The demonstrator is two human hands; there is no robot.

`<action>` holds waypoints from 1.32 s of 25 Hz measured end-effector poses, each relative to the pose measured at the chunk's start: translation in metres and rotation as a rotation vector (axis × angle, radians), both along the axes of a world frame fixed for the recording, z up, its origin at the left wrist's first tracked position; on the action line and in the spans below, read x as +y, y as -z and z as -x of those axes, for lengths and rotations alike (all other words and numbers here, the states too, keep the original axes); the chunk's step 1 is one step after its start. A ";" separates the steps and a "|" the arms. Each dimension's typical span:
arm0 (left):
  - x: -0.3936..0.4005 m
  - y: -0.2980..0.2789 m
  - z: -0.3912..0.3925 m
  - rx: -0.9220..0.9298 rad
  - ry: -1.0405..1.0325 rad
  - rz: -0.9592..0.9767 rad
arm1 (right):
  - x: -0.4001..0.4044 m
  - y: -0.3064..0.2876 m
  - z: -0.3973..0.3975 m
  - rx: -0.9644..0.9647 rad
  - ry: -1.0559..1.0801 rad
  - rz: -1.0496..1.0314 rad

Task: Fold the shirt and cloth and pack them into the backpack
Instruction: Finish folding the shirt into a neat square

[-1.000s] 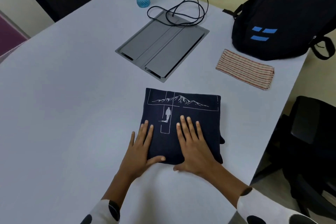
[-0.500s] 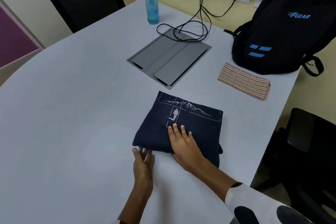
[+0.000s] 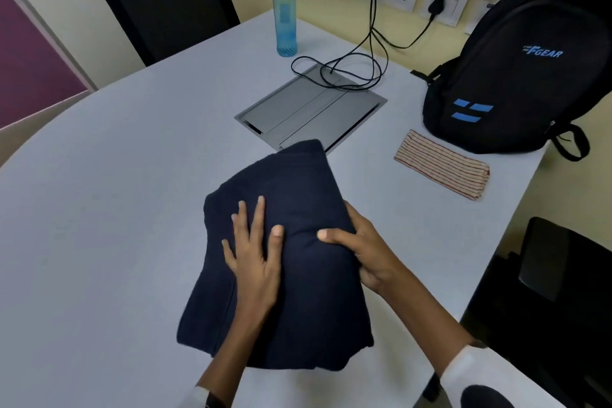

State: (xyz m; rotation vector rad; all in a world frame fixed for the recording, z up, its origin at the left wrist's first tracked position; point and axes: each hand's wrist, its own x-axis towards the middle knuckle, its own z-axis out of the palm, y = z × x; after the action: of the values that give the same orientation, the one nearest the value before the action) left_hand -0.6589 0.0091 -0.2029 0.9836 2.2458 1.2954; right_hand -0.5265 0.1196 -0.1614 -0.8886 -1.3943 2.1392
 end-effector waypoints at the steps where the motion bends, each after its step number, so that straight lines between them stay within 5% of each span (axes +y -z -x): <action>1: 0.008 0.003 -0.007 0.034 0.041 0.070 | 0.009 0.013 -0.009 -0.013 0.023 0.070; 5: 0.030 0.055 -0.026 0.182 0.244 0.375 | 0.058 0.064 -0.056 -0.152 0.083 0.202; 8: 0.040 0.075 -0.040 0.346 0.378 0.454 | 0.094 0.083 -0.085 -0.329 0.107 0.087; 14: 0.042 0.085 -0.053 0.384 0.398 0.369 | 0.075 0.107 -0.062 -0.878 -0.097 -0.875; 18: 0.037 0.090 -0.035 0.314 0.503 0.396 | 0.030 0.121 -0.026 -0.968 -0.289 -1.412; 25: 0.050 0.085 -0.025 0.289 0.572 0.559 | 0.077 0.134 0.025 -1.058 -0.388 -1.390; 33: 0.094 0.084 -0.040 0.268 0.293 0.643 | 0.119 0.132 0.030 -0.930 -0.461 -1.519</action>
State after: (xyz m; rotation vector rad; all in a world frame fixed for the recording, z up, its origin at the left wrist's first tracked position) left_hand -0.6193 0.1027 -0.2867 1.2048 2.3468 0.2873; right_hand -0.5565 0.2388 -0.2931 -0.8305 -3.0544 0.1628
